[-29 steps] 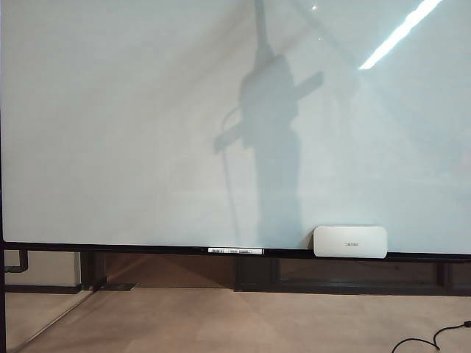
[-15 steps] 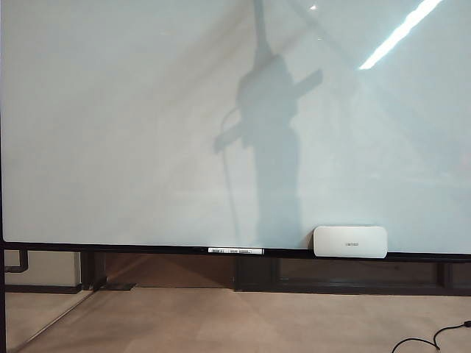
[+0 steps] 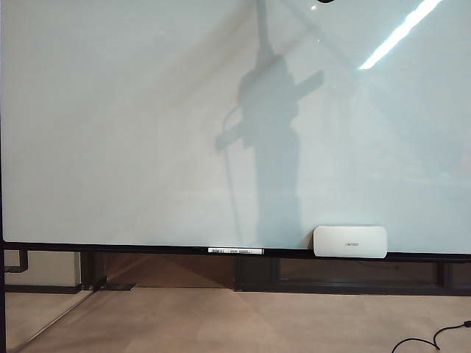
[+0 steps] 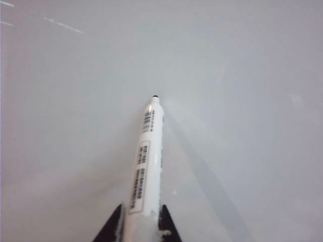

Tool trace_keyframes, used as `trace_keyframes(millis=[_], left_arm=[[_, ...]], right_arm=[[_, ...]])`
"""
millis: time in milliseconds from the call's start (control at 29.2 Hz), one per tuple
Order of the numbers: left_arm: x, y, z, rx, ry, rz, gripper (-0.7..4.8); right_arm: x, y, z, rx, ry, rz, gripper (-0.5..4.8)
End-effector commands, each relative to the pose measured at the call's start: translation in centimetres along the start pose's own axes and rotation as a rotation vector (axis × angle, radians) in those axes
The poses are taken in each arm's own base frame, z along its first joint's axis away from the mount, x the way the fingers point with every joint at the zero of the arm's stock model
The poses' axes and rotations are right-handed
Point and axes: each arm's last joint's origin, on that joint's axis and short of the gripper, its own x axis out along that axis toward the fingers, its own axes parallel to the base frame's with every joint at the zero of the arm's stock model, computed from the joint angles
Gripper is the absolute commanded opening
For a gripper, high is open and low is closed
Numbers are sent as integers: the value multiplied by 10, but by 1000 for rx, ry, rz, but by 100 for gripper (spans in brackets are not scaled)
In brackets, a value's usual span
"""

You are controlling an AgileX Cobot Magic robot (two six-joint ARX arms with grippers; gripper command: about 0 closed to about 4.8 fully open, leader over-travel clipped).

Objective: Reach to the right to find the marker pen, pick it up, and write the number 19 on the whiteboard.

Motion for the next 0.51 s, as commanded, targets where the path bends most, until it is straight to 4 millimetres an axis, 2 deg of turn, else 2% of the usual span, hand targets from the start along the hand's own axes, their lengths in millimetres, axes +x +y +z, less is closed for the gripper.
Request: trace_keyframes(millis=[34, 513], left_arm=[[0, 0, 1, 6, -8, -4, -5], [0, 0, 1, 7, -8, -4, -5]], right_arm=[[0, -1, 5, -5, -19, -8, -5], [0, 0, -10, -8, 117, -17, -5]])
